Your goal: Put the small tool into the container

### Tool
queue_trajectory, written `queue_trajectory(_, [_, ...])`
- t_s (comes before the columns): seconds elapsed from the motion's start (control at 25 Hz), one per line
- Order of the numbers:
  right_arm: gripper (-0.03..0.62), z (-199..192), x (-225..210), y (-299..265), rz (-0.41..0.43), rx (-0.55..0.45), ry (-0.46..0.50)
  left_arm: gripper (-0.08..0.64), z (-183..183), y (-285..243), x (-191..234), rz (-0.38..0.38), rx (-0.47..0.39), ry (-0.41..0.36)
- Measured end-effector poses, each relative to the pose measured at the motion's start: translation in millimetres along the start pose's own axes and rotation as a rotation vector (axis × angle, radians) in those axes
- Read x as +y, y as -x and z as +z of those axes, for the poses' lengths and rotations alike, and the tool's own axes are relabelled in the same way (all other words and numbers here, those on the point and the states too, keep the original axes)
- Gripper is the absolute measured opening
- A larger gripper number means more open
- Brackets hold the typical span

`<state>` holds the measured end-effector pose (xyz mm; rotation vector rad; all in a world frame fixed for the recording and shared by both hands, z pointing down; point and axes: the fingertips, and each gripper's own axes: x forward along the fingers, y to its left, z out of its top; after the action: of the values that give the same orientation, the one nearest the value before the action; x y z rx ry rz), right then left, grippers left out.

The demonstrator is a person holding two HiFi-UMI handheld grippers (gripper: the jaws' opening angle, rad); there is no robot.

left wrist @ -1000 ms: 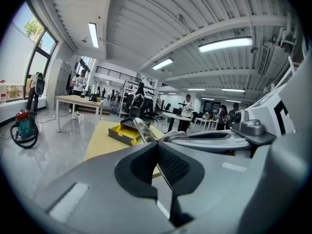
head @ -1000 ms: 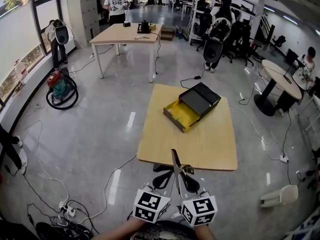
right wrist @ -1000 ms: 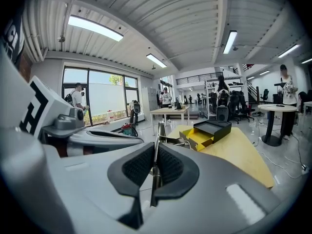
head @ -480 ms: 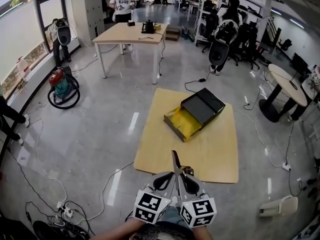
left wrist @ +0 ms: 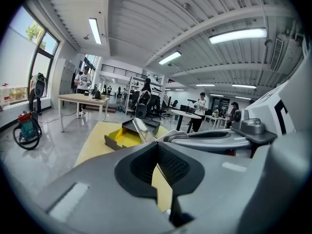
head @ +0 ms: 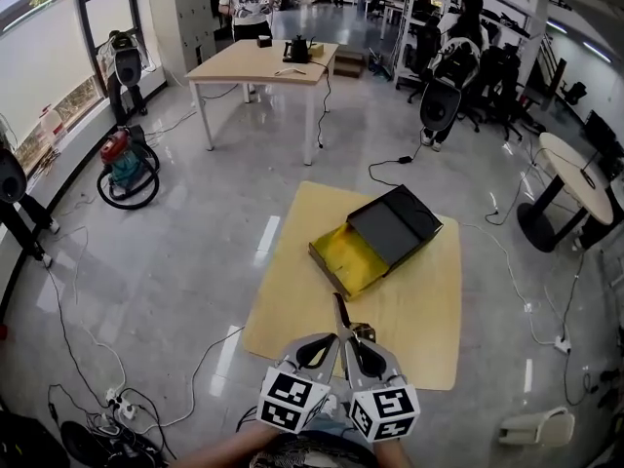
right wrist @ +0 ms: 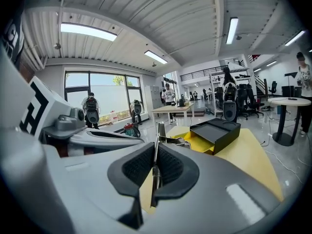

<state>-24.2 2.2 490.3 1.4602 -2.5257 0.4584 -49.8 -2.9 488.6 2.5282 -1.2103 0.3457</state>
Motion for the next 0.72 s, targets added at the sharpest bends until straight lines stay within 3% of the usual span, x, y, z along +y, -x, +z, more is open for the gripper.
queue_trajectory(0.24, [0.015, 18.6, -125.1, -15.3, 0.038, 0.006, -0.007, 0.011, 27.3, -119.0, -29.8, 0.045, 0.015, 0.014])
queue_trajectory(0.48, [0.015, 74.8, -275.4, -36.3, 0.082, 0.007, -0.02, 0.011, 94.5, -256.9, -64.8, 0.097, 0.024, 0.012])
queue_trajectory(0.72, [0.015, 71.8, -333.2, -48.3, 0.112, 0.005, -0.019, 0.011, 95.3, -311.9, -78.4, 0.127, 0.027, 0.009])
